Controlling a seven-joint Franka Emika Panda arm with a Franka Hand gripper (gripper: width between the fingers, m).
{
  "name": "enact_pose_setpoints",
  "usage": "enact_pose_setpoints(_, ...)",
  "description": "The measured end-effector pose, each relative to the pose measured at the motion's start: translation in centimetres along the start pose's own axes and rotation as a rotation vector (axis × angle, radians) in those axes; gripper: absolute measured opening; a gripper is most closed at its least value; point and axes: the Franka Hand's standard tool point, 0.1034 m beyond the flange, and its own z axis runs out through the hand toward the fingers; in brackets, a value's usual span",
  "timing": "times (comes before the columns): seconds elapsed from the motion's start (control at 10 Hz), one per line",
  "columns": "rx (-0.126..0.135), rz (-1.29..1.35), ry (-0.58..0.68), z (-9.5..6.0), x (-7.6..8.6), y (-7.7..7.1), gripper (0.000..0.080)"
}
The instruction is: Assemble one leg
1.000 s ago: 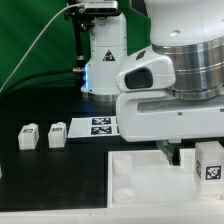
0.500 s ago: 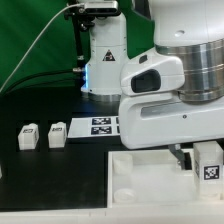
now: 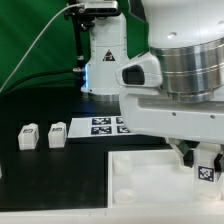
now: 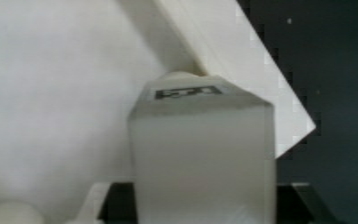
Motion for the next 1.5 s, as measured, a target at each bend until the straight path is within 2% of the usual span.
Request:
enact_pose_setpoints(0.2, 0.064, 0.344, -0.018, 0.0, -0.1, 0.8, 0.0292)
enact_pose_setpoints(0.4, 0.098, 0.606, -0.049, 0.1, -0.5, 1.1, 0.0294)
enact_pose_setpoints(0.5, 0.102, 0.673, -0.057, 0.1, -0.7, 1.0, 0.0294)
enact_pose_setpoints(0.8, 0.098, 0.621, -0.054, 0.2, -1.0, 0.8, 0.0294)
enact_pose_setpoints(0.9, 0.086, 0.418, -0.039, 0.1, -1.3, 0.6, 0.0479)
enact_pose_setpoints(1.0, 0.063, 0.144, -0.011, 0.2, -1.8, 0.2, 0.0612)
enact_pose_setpoints(1.4, 0.049, -0.257, 0.009, 0.3, -2.0, 0.1, 0.0643)
enact_pose_setpoints(1.5, 0.009, -0.473, 0.036, 0.3, -2.0, 0.1, 0.0649)
